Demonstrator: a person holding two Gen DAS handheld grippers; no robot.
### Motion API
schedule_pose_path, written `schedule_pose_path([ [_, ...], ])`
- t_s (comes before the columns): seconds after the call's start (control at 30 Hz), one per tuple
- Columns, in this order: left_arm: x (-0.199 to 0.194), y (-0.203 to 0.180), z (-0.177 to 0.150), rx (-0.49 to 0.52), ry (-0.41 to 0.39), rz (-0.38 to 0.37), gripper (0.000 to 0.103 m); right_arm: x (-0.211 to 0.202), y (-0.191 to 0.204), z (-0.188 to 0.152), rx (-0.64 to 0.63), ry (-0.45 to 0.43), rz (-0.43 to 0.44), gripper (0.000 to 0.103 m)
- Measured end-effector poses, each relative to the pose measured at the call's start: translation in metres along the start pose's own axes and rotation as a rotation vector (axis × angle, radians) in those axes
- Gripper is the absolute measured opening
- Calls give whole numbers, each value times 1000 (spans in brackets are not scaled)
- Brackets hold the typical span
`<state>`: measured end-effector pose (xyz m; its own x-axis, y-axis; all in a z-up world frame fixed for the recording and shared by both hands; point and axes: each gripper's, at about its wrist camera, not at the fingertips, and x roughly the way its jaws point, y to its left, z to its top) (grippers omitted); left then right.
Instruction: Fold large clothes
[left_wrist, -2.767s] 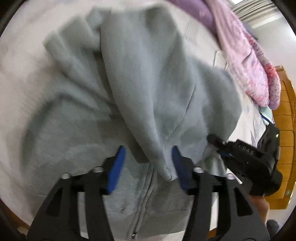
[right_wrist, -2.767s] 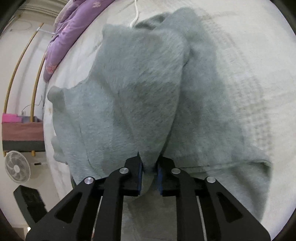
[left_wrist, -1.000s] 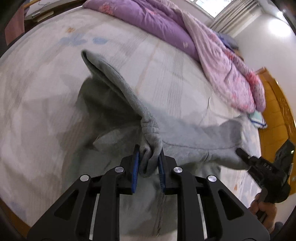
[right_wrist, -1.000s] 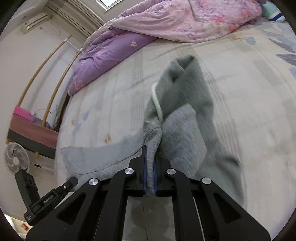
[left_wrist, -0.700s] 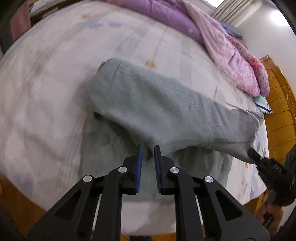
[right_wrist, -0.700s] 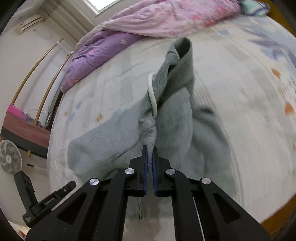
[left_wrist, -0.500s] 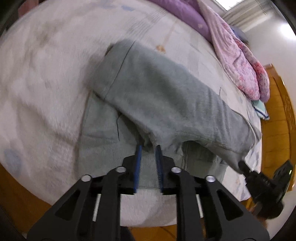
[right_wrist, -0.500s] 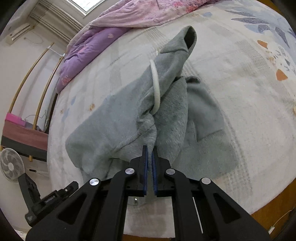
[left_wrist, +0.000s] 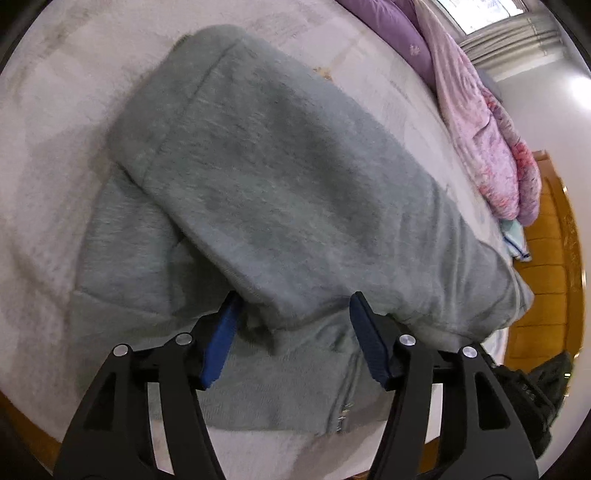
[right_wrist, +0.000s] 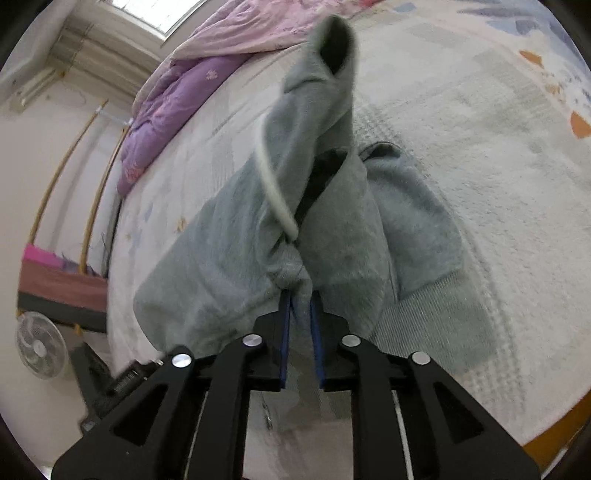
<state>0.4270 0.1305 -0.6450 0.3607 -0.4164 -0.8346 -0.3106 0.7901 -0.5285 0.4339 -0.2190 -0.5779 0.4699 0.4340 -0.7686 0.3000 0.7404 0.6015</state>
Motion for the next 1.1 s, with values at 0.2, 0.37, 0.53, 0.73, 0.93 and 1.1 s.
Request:
schedule_pose_path([
  [0.2, -4, -11, 5, 84, -2, 56, 13, 19, 1, 16, -3, 79, 33, 18],
  [0.37, -40, -14, -6, 109, -35, 32, 12, -2, 16, 8, -93, 77, -20, 6],
  [0.53, -63, -12, -32, 134, -27, 47, 12, -39, 20, -22, -137, 70, -41, 6],
  [0.73, -48, 16, -74, 90, 45, 129, 12, -20, -15, -64, -91, 166, -141, 6],
  [0.93, -29, 26, -80, 70, 37, 150, 14, 2, -37, -74, -29, 176, -159, 10],
  [1.1, -59, 28, -84, 82, -22, 104, 47, -40, -22, -66, -70, 65, -188, 18],
])
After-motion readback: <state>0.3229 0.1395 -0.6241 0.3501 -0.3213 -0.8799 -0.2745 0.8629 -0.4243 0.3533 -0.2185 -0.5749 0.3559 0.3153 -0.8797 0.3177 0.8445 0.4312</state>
